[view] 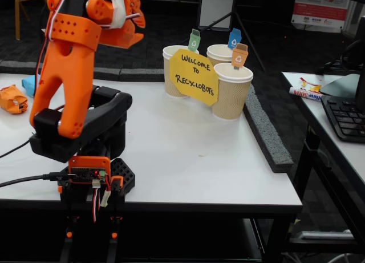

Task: Sort rubbish by color.

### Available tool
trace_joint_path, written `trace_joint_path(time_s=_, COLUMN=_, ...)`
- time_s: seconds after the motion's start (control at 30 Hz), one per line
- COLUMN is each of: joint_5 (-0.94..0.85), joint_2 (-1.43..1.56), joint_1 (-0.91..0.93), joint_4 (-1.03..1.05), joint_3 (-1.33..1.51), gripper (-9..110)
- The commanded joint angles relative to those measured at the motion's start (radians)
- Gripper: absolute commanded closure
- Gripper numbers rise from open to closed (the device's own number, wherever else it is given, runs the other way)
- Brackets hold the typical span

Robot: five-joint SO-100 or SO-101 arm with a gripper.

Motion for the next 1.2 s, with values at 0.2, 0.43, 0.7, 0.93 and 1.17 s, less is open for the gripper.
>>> trace_joint_path(time_s=0.2, joint_5=-0.020, joint_2=0.002, joint_1=-0.348, joint_4=-0.077, joint_3=0.051, gripper=101)
trace_joint_path(time_s=0.43, joint_5=-0.020, joint_2=0.002, joint_1=-0.623, joint_4=-0.092, joint_3=0.098, gripper=101)
trace_joint_path(time_s=0.7, joint_5=-0.020, joint_2=0.002, joint_1=-0.937, joint_4=-0.103, joint_3=0.112, gripper=101)
trace_joint_path(time_s=0.93, joint_5=-0.020, joint_2=0.002, joint_1=-1.014, joint_4=-0.135, joint_3=0.140, gripper=101)
trace_joint_path(time_s=1.17, joint_5=-0.020, joint_2=0.000, joint_1=-1.015, joint_4=-0.163, joint_3=0.161, gripper=101)
